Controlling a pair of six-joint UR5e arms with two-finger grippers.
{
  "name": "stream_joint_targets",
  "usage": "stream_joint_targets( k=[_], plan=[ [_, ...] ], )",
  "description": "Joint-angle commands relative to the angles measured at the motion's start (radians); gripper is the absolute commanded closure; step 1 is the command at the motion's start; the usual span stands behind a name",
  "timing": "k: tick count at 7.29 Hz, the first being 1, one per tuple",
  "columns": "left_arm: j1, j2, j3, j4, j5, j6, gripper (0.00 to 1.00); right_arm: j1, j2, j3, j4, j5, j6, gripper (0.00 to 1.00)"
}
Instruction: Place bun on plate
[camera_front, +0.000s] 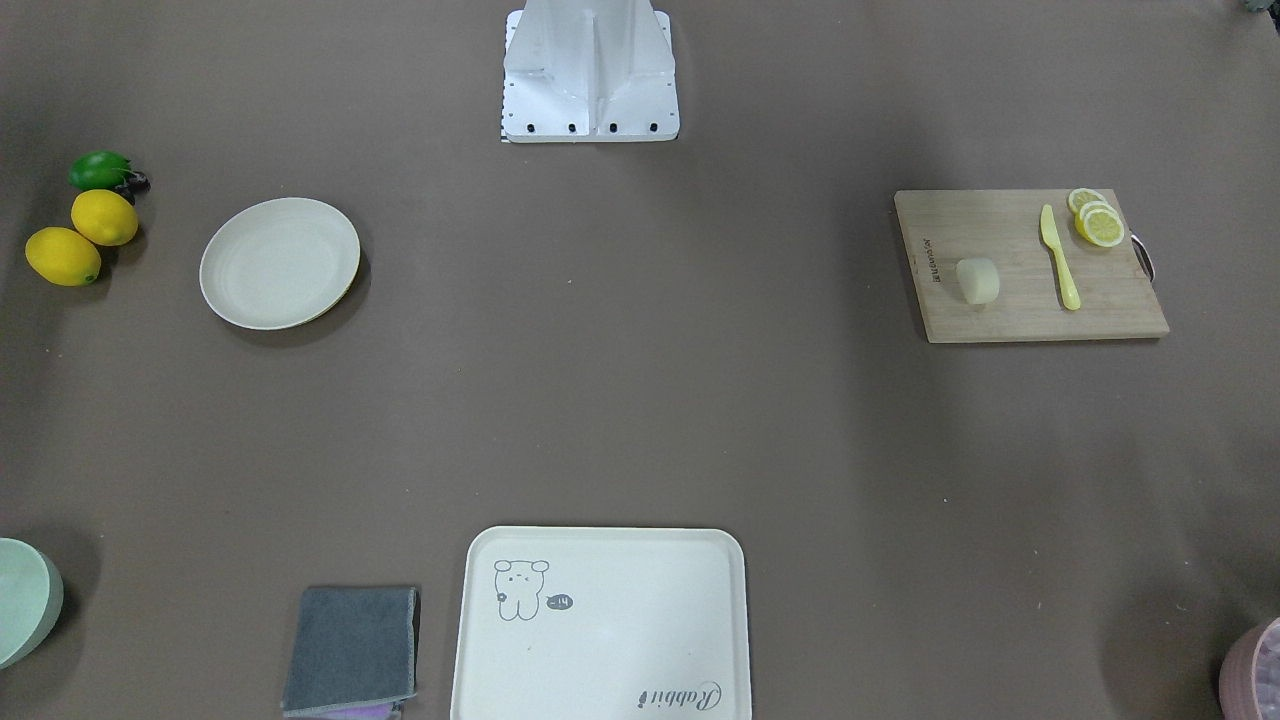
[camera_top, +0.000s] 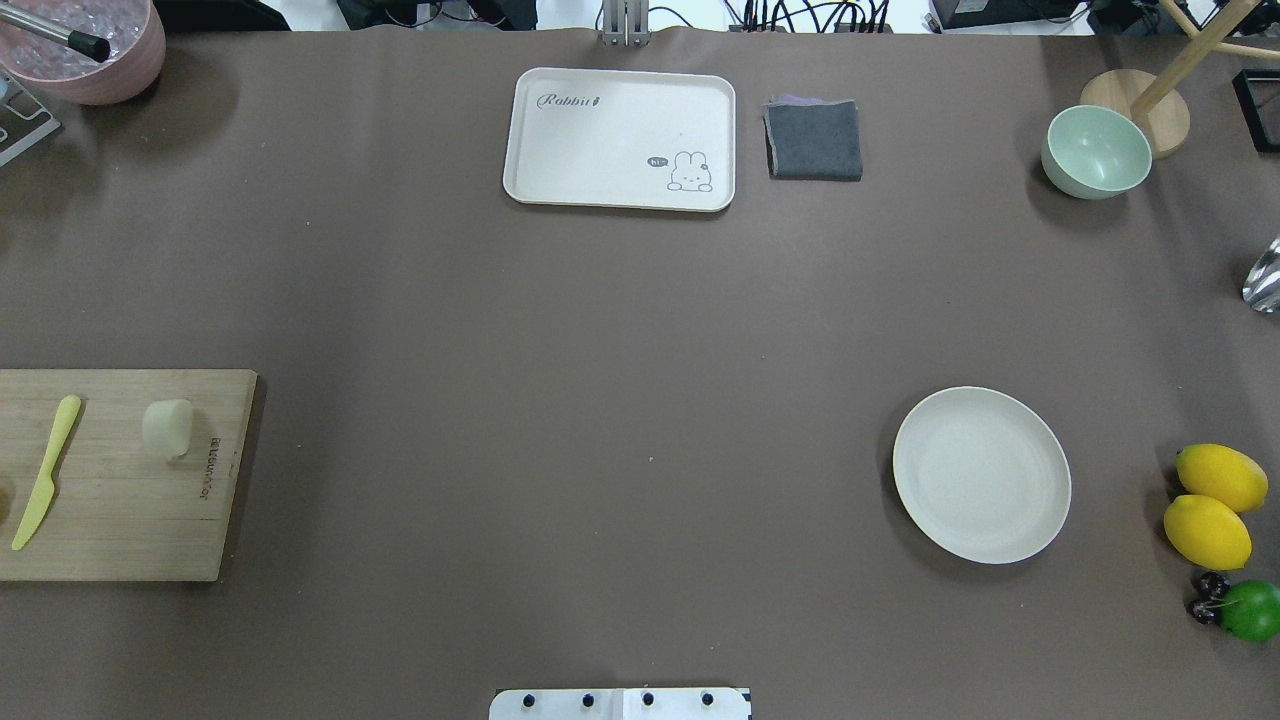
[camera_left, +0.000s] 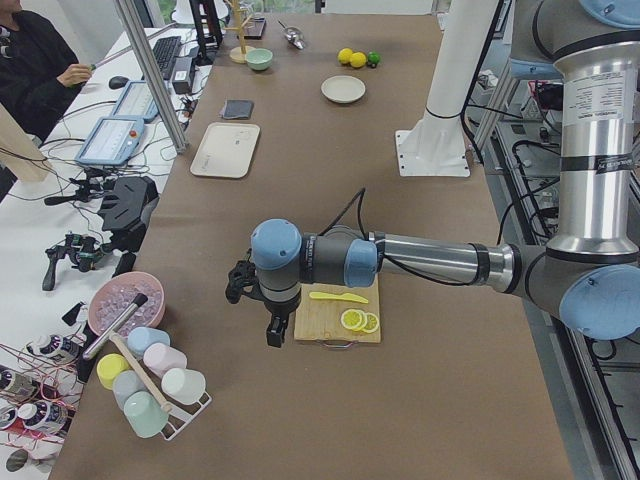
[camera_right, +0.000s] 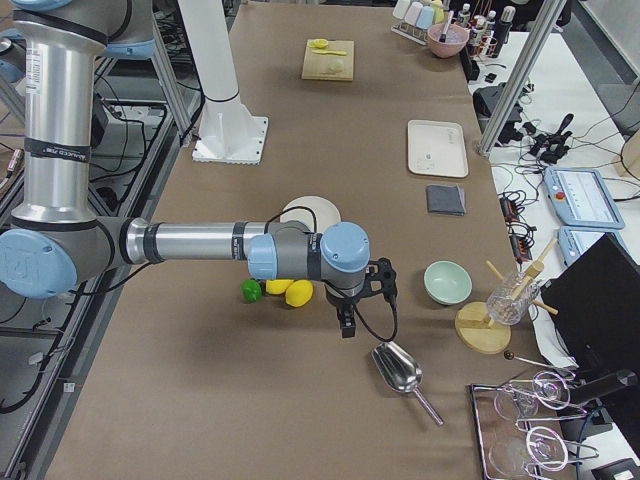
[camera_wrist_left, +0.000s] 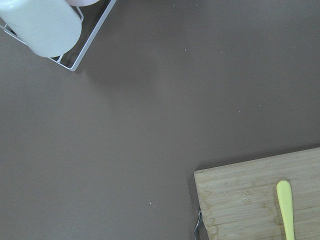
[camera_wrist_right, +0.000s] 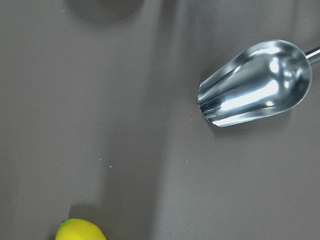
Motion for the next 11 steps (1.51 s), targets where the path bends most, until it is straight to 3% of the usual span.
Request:
stream_joint_targets(
  k=[1,3,5,6,8,11],
  plan=[
    [0.002,0.026,-0.026,-0.033,-0.002,-0.017,0.02,-0.051,-0.003,0.004,0.004,0.068,0.058,0.00],
    [0.002,0.026,-0.026,-0.034,-0.082,-0.136,0.02,-0.188,-0.003,0.018,0.113,0.062,0.265,0.00],
    [0.018,0.055,-0.015,-0.144,-0.080,-0.158,0.02,-0.389,-0.001,0.016,0.340,-0.020,0.635,0.02],
    [0.025,0.073,-0.013,-0.189,-0.078,-0.157,0.02,-0.466,-0.003,0.014,0.451,-0.051,0.771,0.08],
    [0.045,0.075,0.008,-0.215,-0.077,-0.175,0.02,-0.575,-0.006,0.014,0.554,-0.055,0.826,0.26],
    [0.046,0.074,0.017,-0.215,-0.077,-0.178,0.02,-0.709,-0.003,0.011,0.585,-0.143,0.858,0.27]
  ],
)
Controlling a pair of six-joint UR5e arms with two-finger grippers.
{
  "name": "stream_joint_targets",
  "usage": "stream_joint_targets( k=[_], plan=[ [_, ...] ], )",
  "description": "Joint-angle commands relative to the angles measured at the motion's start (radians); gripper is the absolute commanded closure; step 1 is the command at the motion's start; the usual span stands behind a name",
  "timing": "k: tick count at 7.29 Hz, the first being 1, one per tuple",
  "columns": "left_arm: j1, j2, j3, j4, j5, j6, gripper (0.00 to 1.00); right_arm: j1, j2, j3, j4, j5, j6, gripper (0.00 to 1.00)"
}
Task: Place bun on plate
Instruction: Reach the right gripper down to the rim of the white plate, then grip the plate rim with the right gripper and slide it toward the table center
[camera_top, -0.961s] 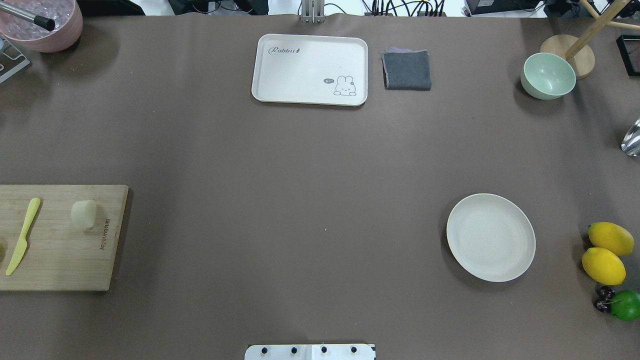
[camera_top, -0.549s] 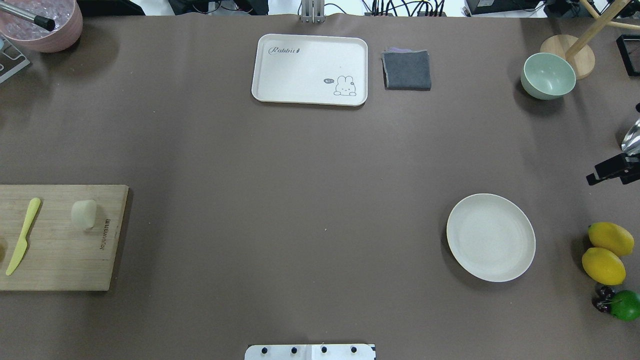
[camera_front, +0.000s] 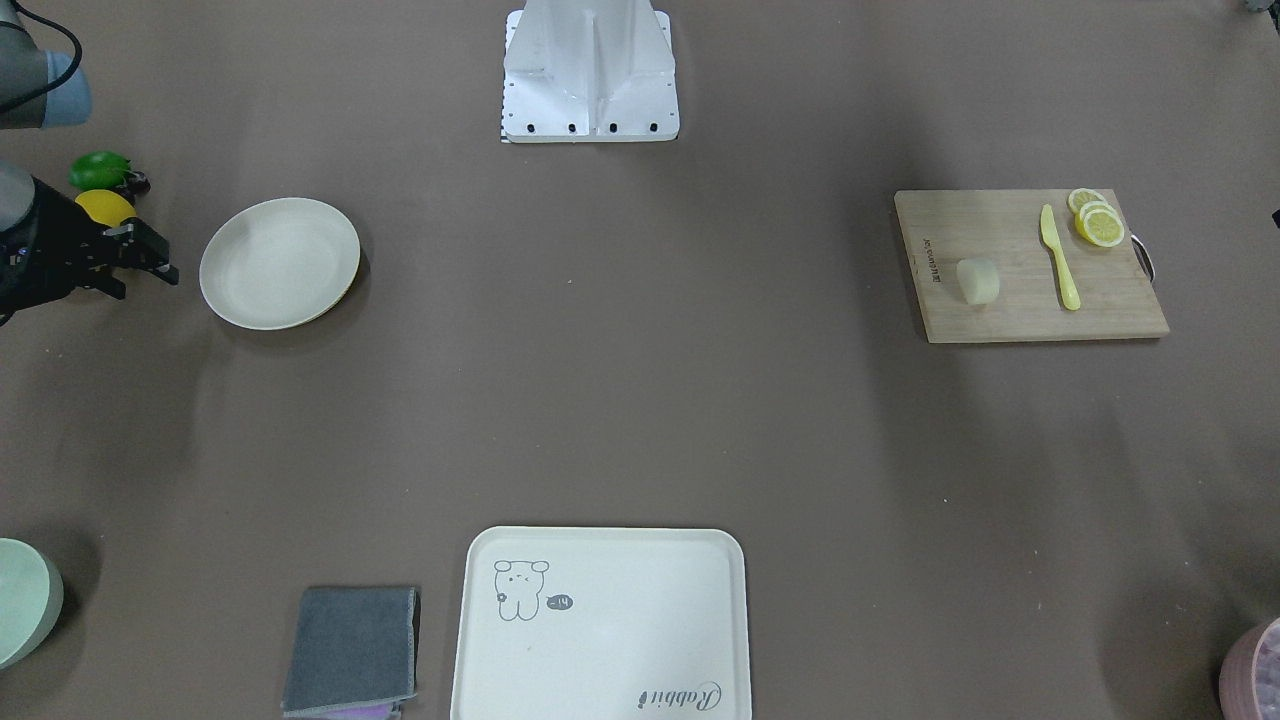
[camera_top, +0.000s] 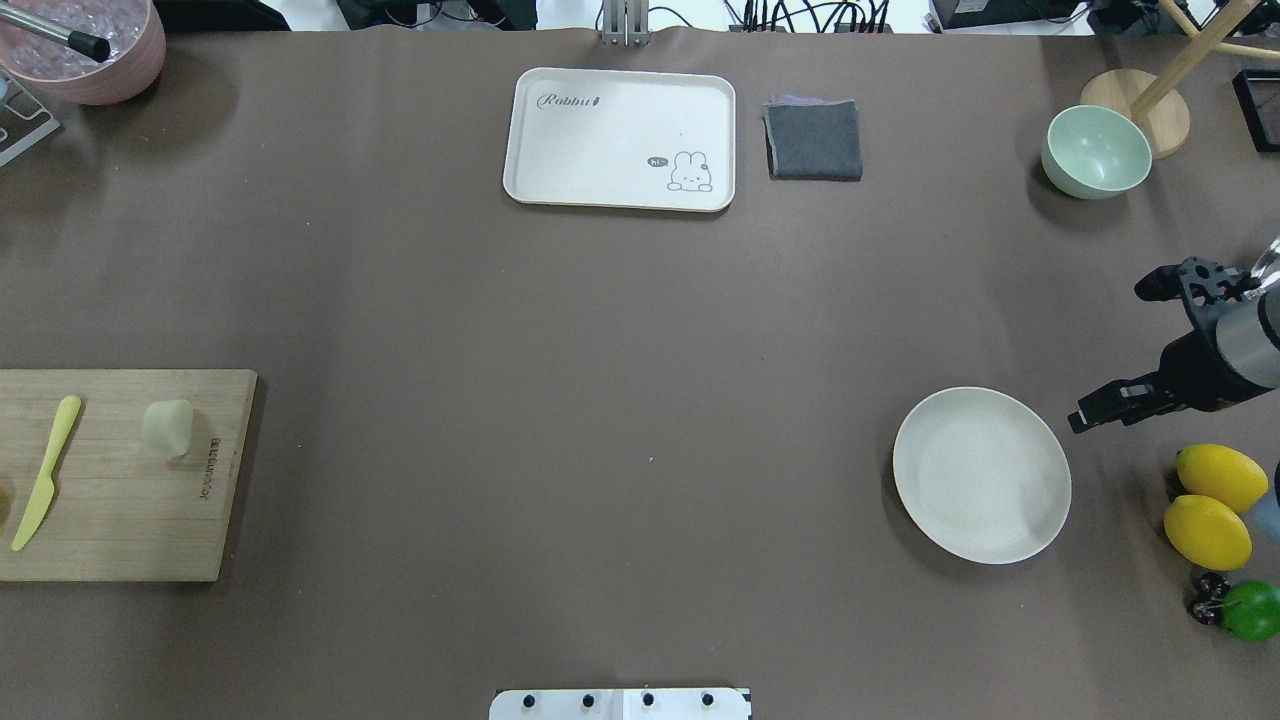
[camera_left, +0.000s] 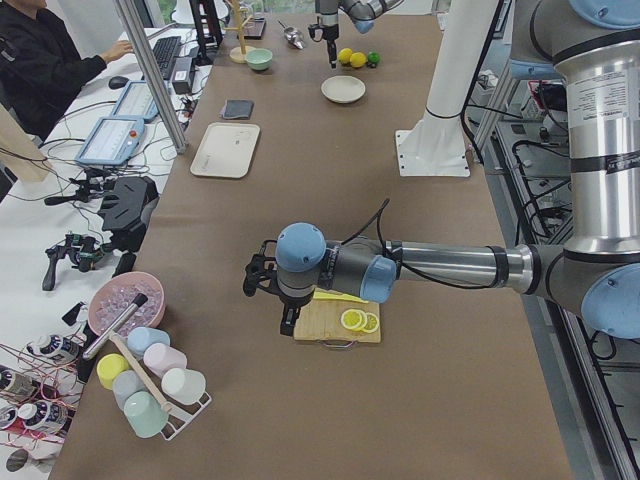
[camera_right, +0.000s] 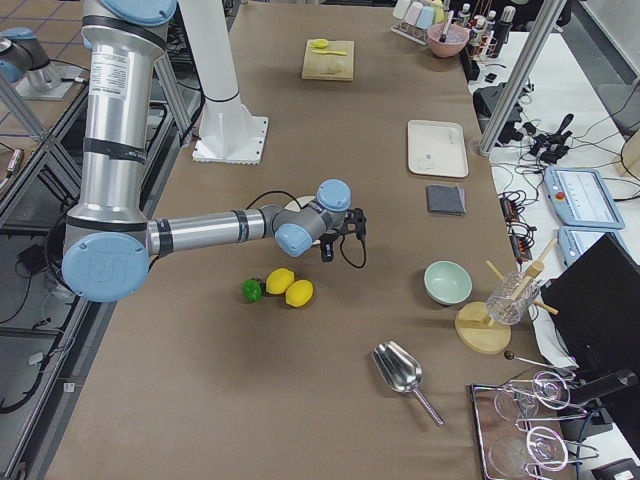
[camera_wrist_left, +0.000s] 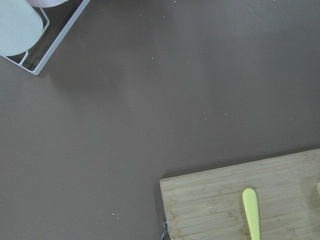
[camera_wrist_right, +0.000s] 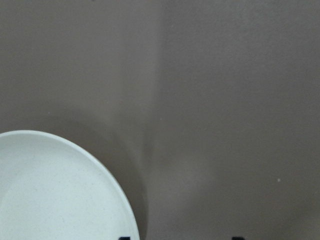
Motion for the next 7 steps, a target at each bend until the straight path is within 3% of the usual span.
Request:
stream_joint_targets(
  k=[1,3,5,6,7],
  plan=[
    [0.001,0.000,0.000,-0.001,0.001,-0.003,0.02,-0.065,0.004,-0.001,0.016,-0.025,0.020,0.29],
    [0.001,0.000,0.002,0.001,0.001,-0.004,0.02,-0.079,0.009,-0.004,0.014,-0.028,0.020,0.42],
    [0.001,0.000,0.003,-0.001,0.001,-0.002,0.02,-0.094,0.013,-0.007,0.014,-0.034,0.021,0.44],
    [0.001,0.000,0.003,-0.001,0.001,-0.002,0.02,-0.097,0.013,-0.008,0.014,-0.034,0.021,0.52],
    [0.001,0.000,0.003,-0.001,0.001,-0.002,0.02,-0.100,0.013,-0.008,0.014,-0.034,0.021,0.72]
  ],
)
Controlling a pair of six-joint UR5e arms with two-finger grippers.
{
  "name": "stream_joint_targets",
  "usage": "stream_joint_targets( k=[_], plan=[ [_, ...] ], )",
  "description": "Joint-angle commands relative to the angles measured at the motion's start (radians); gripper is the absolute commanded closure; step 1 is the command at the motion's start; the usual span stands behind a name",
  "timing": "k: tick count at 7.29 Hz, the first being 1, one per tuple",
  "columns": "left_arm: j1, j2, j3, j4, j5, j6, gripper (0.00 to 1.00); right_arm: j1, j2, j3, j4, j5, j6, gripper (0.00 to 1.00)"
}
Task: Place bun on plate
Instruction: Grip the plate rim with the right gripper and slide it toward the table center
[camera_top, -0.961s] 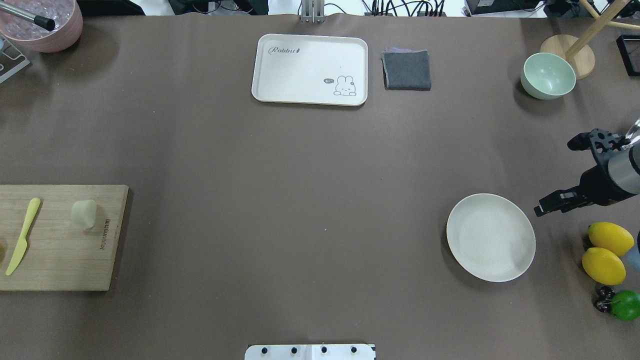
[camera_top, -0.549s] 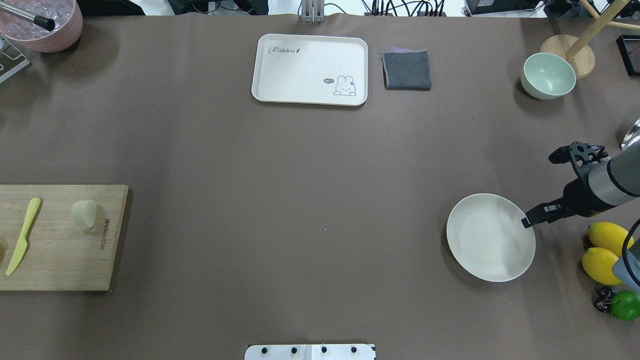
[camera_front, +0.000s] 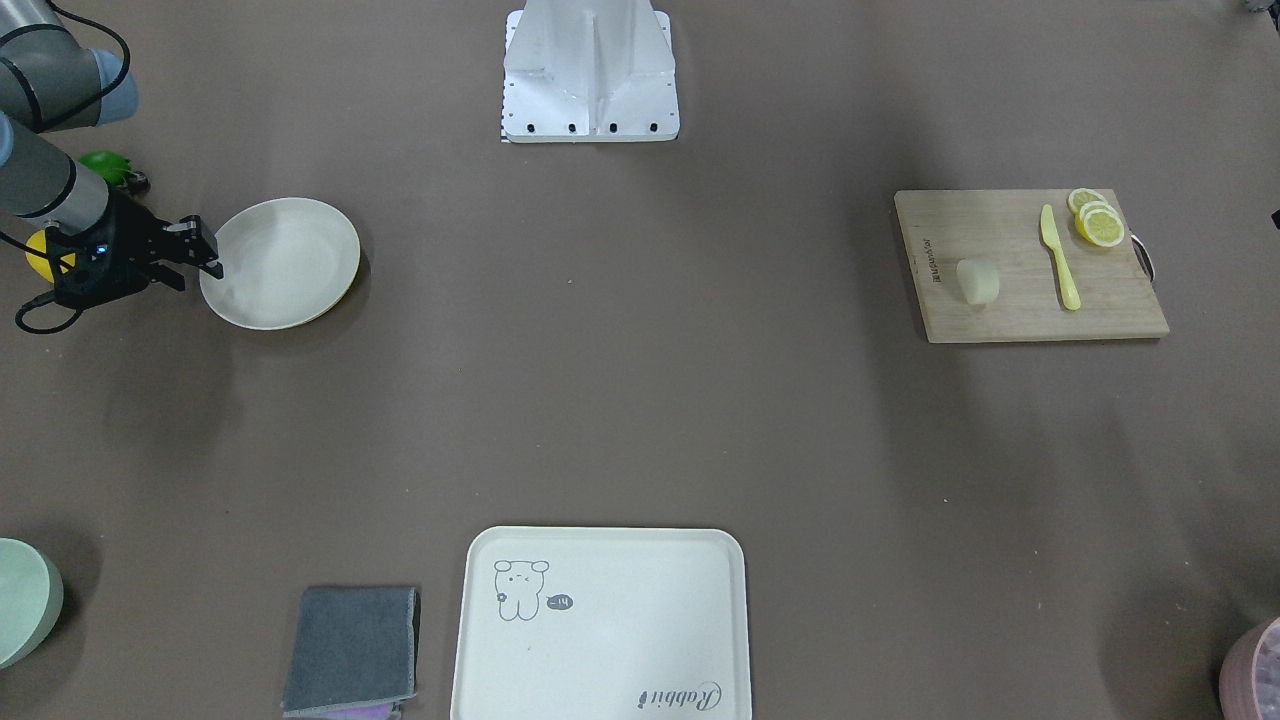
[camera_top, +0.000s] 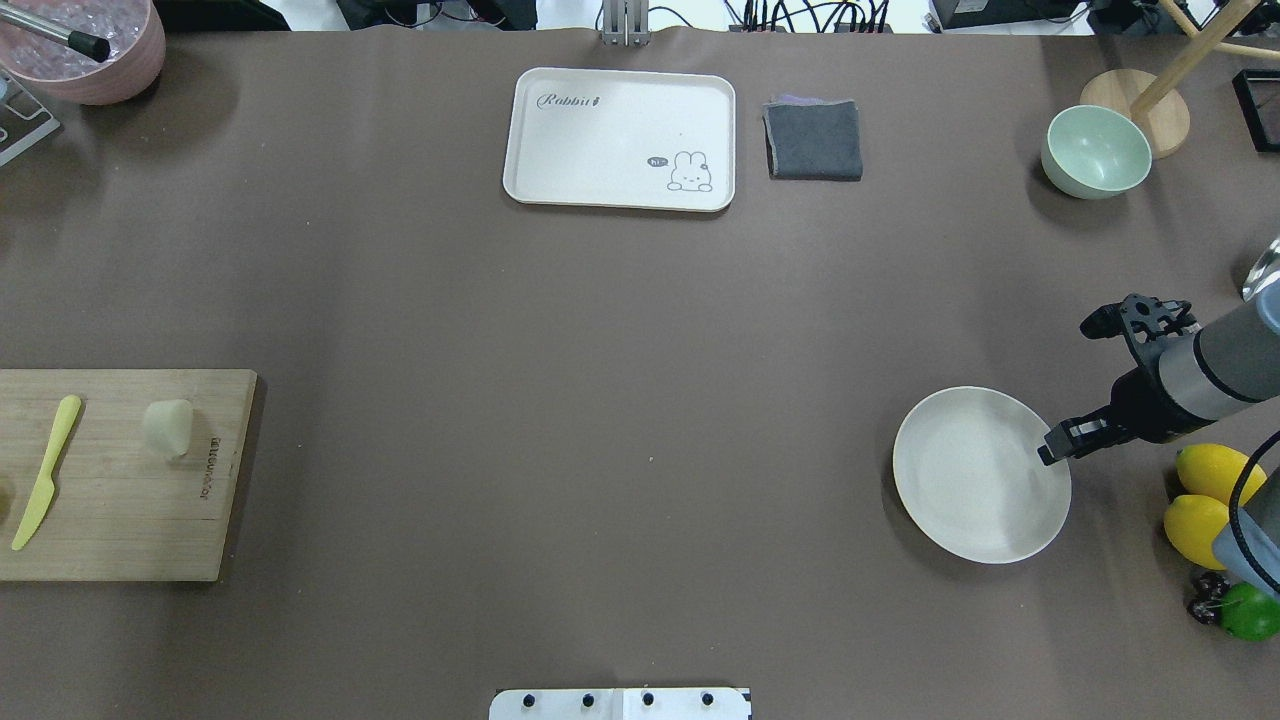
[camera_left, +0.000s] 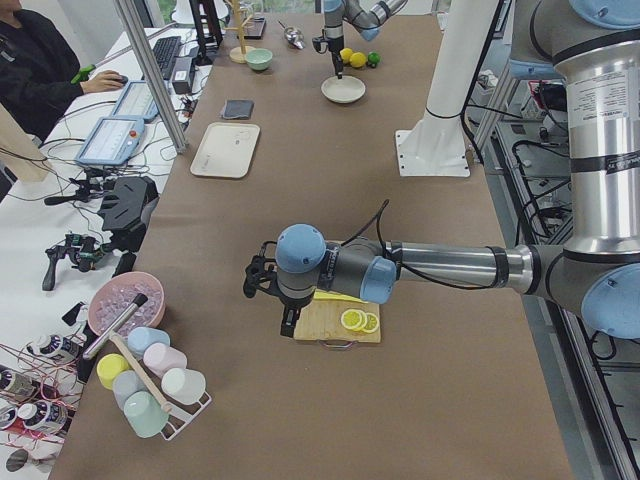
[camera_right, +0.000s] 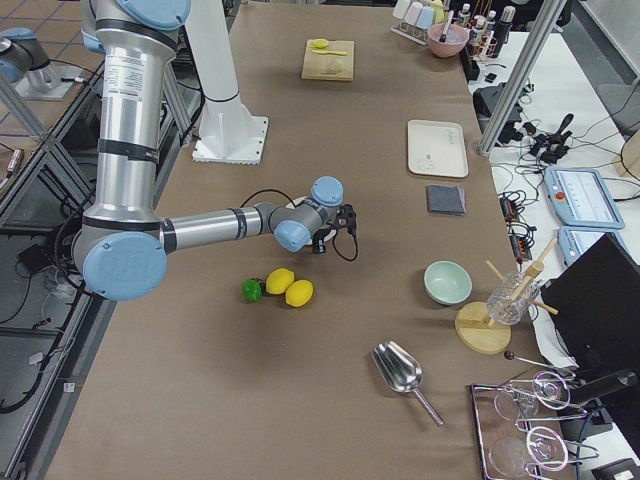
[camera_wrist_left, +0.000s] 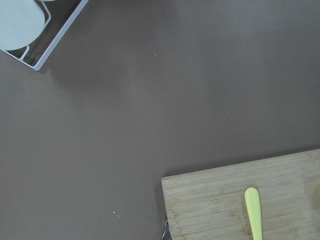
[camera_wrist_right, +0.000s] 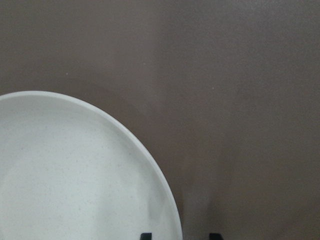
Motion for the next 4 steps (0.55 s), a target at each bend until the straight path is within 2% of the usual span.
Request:
stream_joint_targets(
  k=[1,4],
  plan=[
    [0.000,0.001,-0.001,0.000,0.000,0.000,0.02,-0.005,0.001,0.002,0.000,0.003,0.000,1.00],
    [0.000,0.002,-0.004,-0.002,-0.003,-0.003,0.02,-0.015,0.024,0.005,0.033,0.003,0.003,1.00]
  ],
)
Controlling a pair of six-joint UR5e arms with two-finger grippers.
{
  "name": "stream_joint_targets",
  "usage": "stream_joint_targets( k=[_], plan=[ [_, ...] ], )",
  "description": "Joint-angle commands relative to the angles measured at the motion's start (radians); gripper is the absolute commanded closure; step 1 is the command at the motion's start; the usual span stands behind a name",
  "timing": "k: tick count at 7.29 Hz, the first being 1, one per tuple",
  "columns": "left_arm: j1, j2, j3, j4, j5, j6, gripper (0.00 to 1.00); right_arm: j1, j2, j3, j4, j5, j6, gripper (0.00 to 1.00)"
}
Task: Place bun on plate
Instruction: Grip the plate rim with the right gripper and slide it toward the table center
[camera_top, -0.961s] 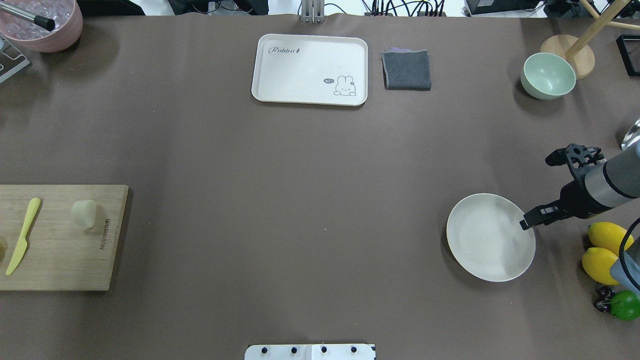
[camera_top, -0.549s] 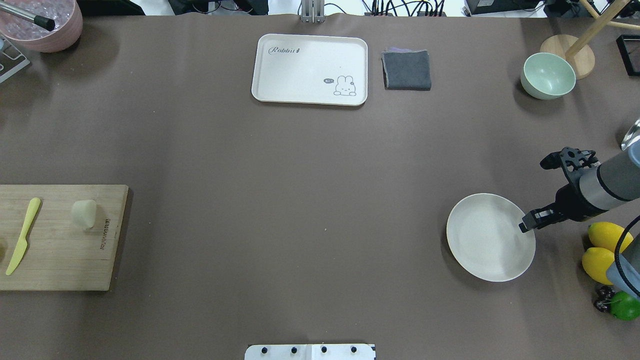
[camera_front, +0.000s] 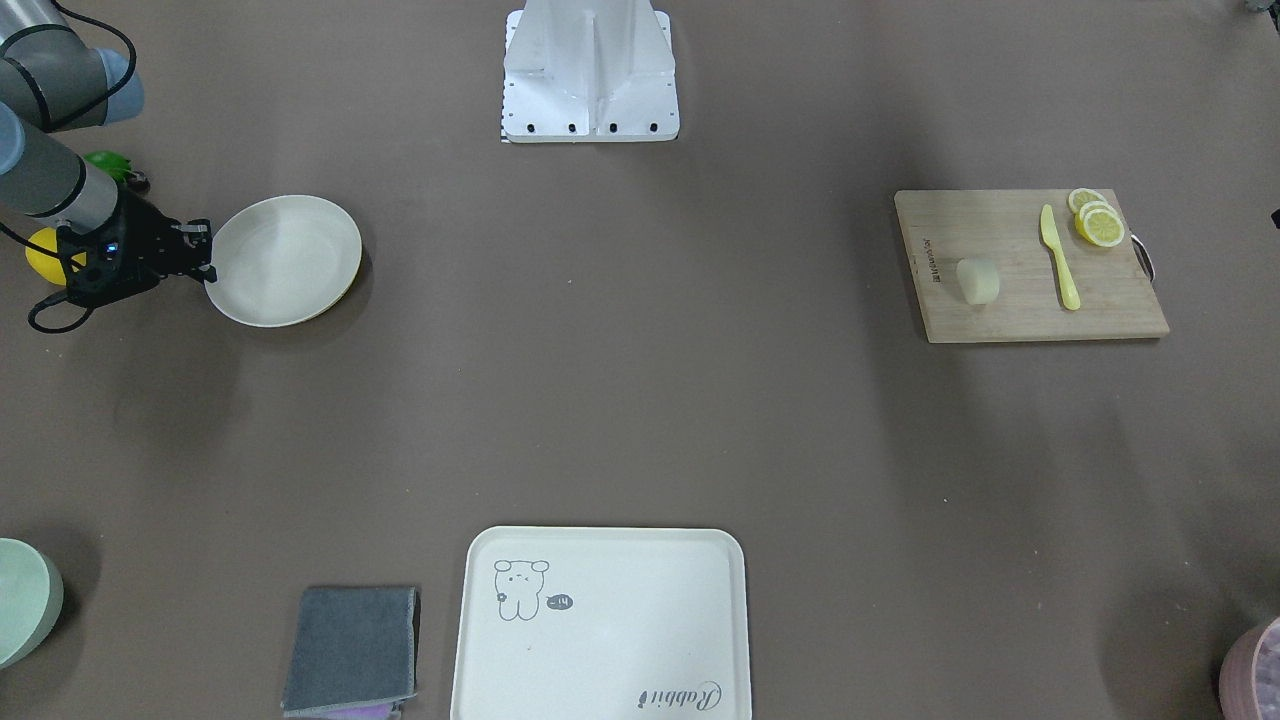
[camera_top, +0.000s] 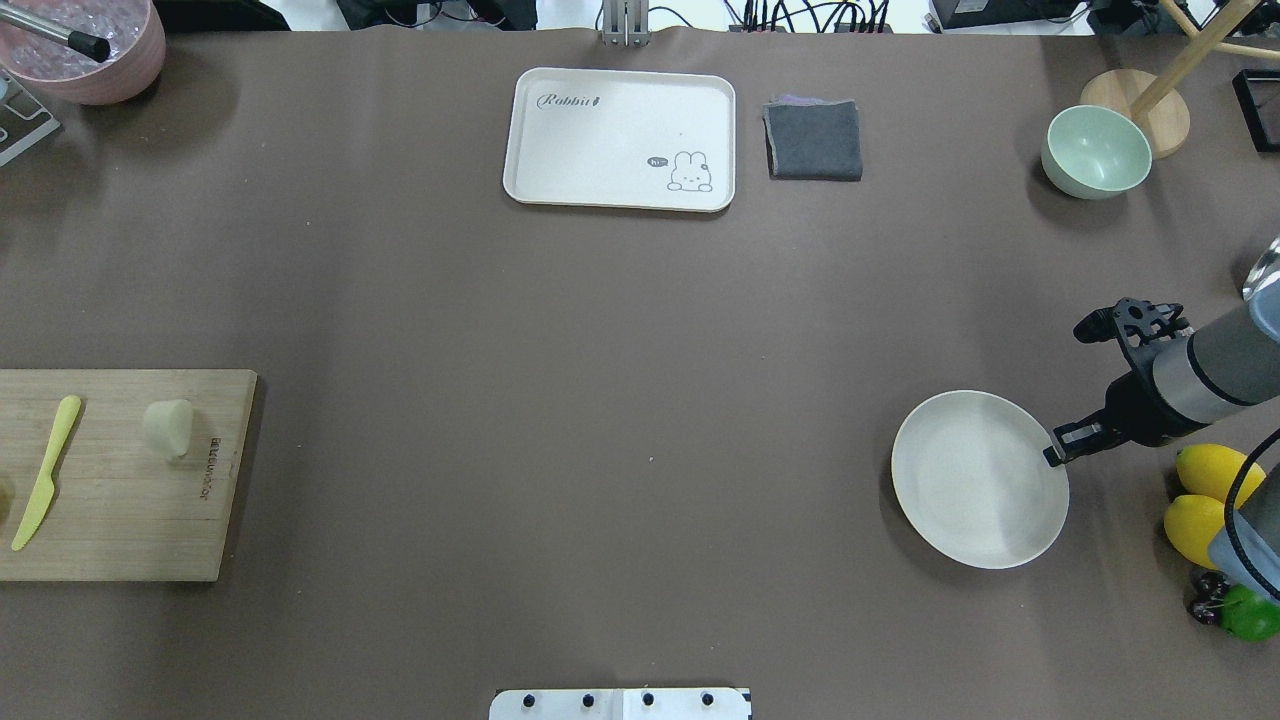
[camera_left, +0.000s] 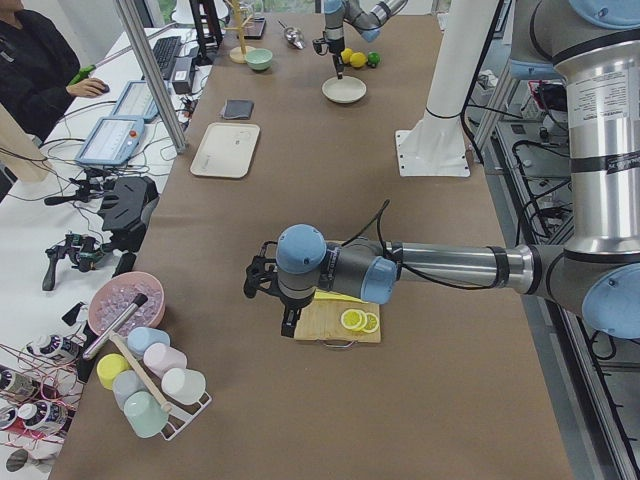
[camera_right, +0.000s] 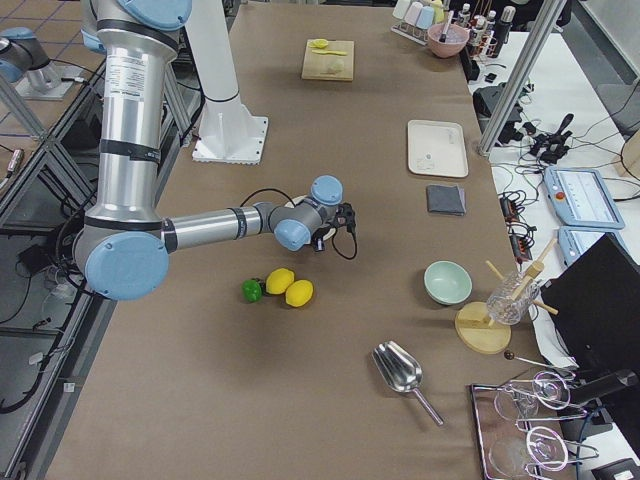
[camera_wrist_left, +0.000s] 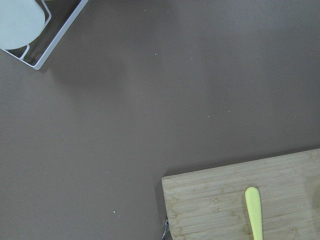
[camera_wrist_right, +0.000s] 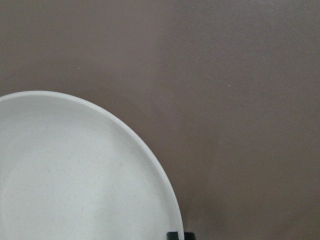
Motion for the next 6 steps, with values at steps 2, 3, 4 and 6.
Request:
stream_joint_targets(
  k=[2,3,4,6],
  plan=[
    [0.024,-0.002,-0.016,-0.012,-0.009,-0.104,0.03,-0.045,0.120,0.008,0.024,-0.005,0.158,1.00],
    [0.093,-0.001,-0.027,-0.132,-0.001,-0.294,0.03,-0.106,0.220,0.005,0.018,-0.024,0.297,1.00],
    [0.179,0.022,-0.019,-0.273,0.018,-0.454,0.03,-0.196,0.310,0.000,0.009,-0.092,0.417,1.00],
    [0.366,0.029,-0.022,-0.439,0.141,-0.766,0.03,-0.289,0.474,0.000,-0.140,-0.210,0.554,1.00]
  ],
)
